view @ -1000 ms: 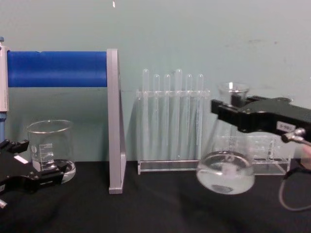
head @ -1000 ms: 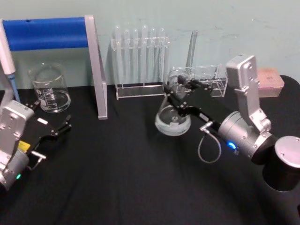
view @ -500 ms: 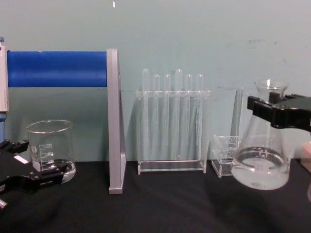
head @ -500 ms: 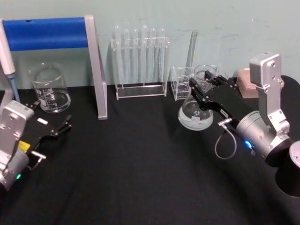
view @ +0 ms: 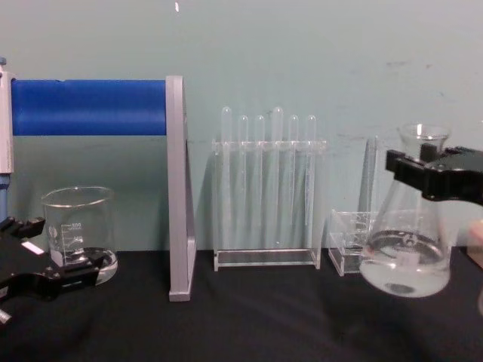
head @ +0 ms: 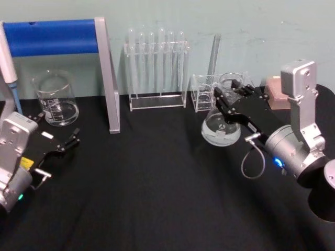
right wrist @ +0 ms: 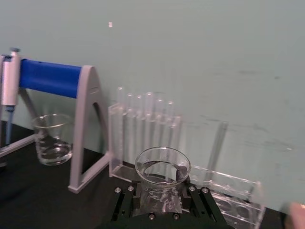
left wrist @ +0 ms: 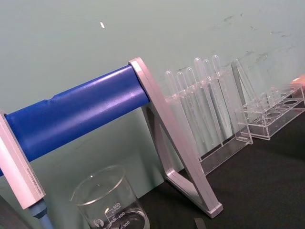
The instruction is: Grasp the erlenmeyer flask with one hand, shake it three times, then place it back.
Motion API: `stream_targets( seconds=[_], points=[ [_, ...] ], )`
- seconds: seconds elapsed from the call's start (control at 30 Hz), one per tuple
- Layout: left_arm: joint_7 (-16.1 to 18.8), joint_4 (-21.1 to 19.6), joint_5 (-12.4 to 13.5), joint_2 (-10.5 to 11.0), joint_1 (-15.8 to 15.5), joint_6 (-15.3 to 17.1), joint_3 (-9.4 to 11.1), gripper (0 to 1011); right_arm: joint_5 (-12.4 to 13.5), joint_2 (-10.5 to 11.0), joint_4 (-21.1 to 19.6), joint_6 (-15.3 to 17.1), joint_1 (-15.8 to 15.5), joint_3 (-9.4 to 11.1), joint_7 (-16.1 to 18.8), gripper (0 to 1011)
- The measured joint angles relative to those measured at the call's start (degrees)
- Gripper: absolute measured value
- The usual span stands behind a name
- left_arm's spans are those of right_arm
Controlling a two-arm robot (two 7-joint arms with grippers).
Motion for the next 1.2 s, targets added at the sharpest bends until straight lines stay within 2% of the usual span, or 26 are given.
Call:
stream_targets(
  seconds=[0.13,0.47,0.57,0.9,1.2],
  points=[
    [0.0,0.0,0.0,0.0,0.0,0.0,0.0,1001,-0.4,-0.3,0.3,0.0,0.3,-0.6,1.6,457],
    [0.0,0.0,0.0,0.0,0.0,0.0,0.0,1001,-0.4,0.0,0.9,0.0,1.5,-4.6,7.7,457],
    [0.0,0.0,0.0,0.0,0.0,0.0,0.0,1001,0.1,0.5,0.9,-0.3,2.0,-6.4,10.0,457],
    [0.0,0.0,0.0,0.0,0.0,0.0,0.0,1001,2.1,2.0,0.9,-1.6,3.3,-10.4,14.4,457],
    [0.0,0.0,0.0,0.0,0.0,0.0,0.0,1001,3.9,3.3,0.8,-2.9,4.2,-12.5,16.9,457]
  ],
)
